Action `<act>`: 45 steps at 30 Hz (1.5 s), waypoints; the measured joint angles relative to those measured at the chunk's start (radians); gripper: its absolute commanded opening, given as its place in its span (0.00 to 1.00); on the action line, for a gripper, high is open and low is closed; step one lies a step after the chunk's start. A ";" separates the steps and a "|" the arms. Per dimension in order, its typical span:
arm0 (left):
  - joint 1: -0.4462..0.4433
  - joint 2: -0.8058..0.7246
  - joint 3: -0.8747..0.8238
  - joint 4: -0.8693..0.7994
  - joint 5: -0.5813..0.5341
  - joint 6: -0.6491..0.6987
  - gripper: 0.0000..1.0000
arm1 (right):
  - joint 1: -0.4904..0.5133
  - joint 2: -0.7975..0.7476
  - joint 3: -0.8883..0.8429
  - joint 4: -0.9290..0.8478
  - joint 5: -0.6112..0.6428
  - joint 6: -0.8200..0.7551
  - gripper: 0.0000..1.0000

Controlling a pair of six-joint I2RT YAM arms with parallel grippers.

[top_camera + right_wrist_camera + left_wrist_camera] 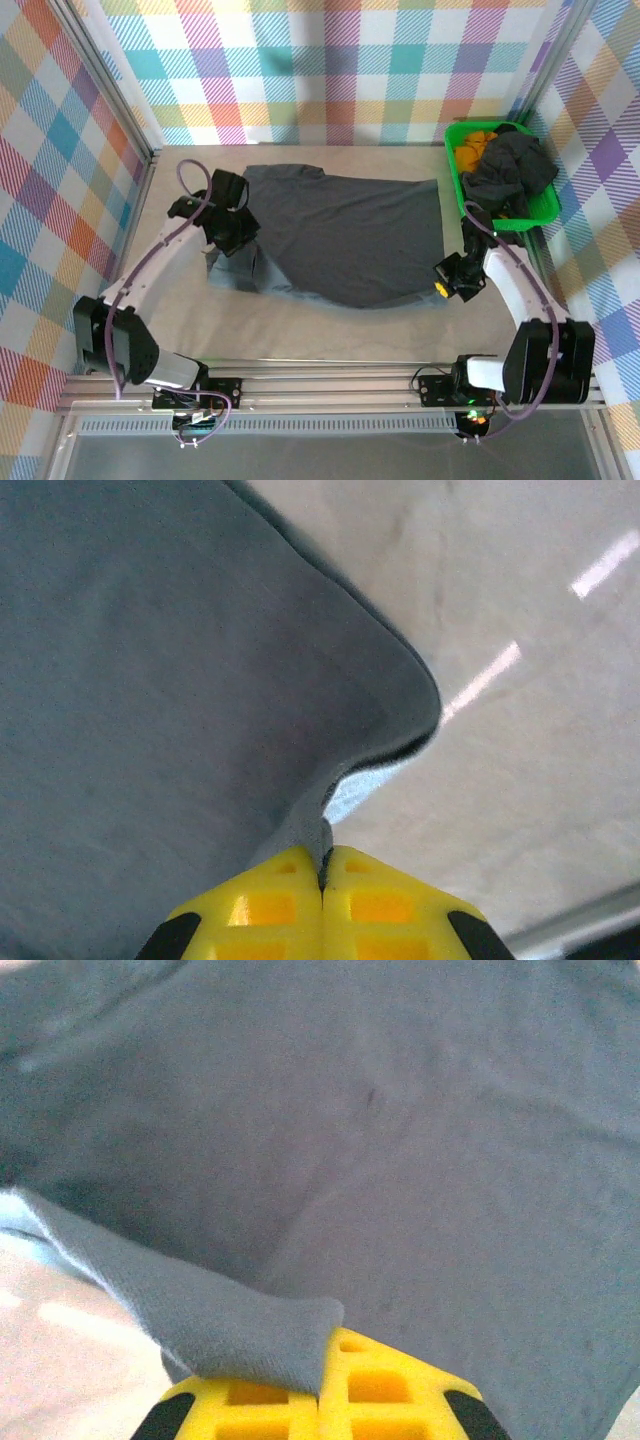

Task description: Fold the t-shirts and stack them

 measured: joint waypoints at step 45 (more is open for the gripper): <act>0.117 0.449 0.368 0.098 -0.052 0.069 0.00 | -0.006 0.510 0.388 0.113 0.085 0.000 0.00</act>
